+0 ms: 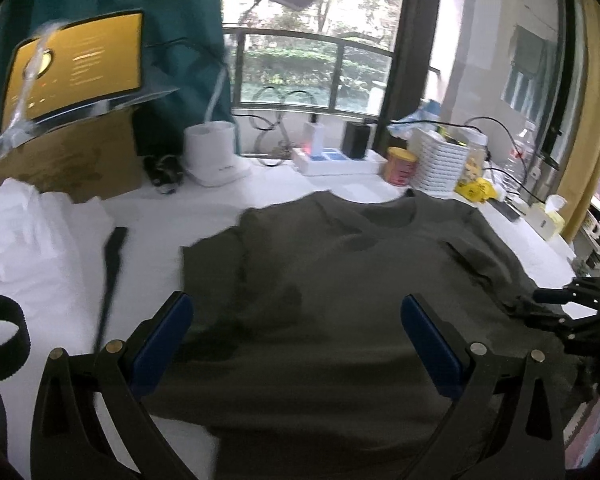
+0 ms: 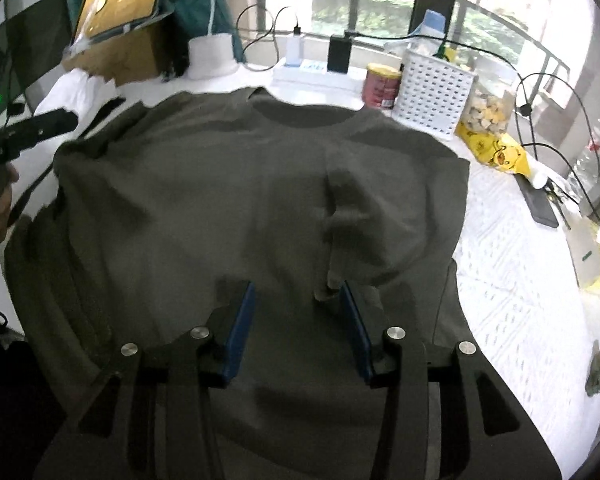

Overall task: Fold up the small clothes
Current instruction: 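Open the right gripper and release the folded side, then grasp the opposite side edge of the shirt with the left gripper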

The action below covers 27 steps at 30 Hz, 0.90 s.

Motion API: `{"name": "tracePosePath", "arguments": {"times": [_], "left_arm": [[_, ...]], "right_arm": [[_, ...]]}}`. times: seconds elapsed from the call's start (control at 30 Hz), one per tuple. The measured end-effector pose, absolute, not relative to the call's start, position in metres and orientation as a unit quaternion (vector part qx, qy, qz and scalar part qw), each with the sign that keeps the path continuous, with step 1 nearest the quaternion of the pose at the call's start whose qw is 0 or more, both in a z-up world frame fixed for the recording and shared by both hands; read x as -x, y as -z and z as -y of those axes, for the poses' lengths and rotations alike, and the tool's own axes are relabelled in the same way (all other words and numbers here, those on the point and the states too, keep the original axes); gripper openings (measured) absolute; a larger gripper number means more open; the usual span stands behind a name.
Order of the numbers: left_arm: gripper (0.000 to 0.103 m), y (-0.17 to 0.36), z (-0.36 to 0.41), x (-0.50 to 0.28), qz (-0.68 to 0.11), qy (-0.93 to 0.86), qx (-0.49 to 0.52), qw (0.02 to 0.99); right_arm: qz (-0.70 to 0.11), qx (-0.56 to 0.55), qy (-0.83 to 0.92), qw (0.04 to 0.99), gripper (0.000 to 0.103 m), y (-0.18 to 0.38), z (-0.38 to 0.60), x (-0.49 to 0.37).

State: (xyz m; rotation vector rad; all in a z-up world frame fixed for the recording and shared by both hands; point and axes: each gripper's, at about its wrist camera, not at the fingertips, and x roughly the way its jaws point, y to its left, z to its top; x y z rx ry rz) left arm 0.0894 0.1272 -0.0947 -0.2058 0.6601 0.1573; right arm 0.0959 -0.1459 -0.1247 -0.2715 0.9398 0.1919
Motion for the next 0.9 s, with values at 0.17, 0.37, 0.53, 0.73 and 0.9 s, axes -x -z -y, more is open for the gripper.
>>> {"name": "tracePosePath", "arguments": {"times": [0.17, 0.37, 0.53, 0.73, 0.9], "left_arm": [[0.102, 0.101, -0.163, -0.088, -0.326, -0.093, 0.107, 0.935], [0.101, 0.111, -0.191, -0.102, -0.341, -0.082, 0.102, 0.931], [0.081, 0.125, -0.201, -0.120, -0.365, -0.050, 0.105, 0.924], [0.054, 0.142, -0.207, -0.137, -0.393, -0.016, 0.110, 0.913], [0.021, 0.152, -0.214, -0.143, -0.412, -0.020, 0.104, 0.905]], "right_arm": [[-0.448, 0.113, -0.075, 0.884, 0.047, 0.123, 0.141, -0.104], [-0.446, 0.103, -0.063, 0.887, 0.047, 0.122, 0.136, -0.113], [-0.445, 0.097, -0.056, 0.888, 0.047, 0.122, 0.137, -0.120], [-0.448, 0.091, -0.047, 0.888, 0.047, 0.123, 0.140, -0.128], [-0.447, 0.085, -0.043, 0.889, 0.047, 0.123, 0.143, -0.133]]}}
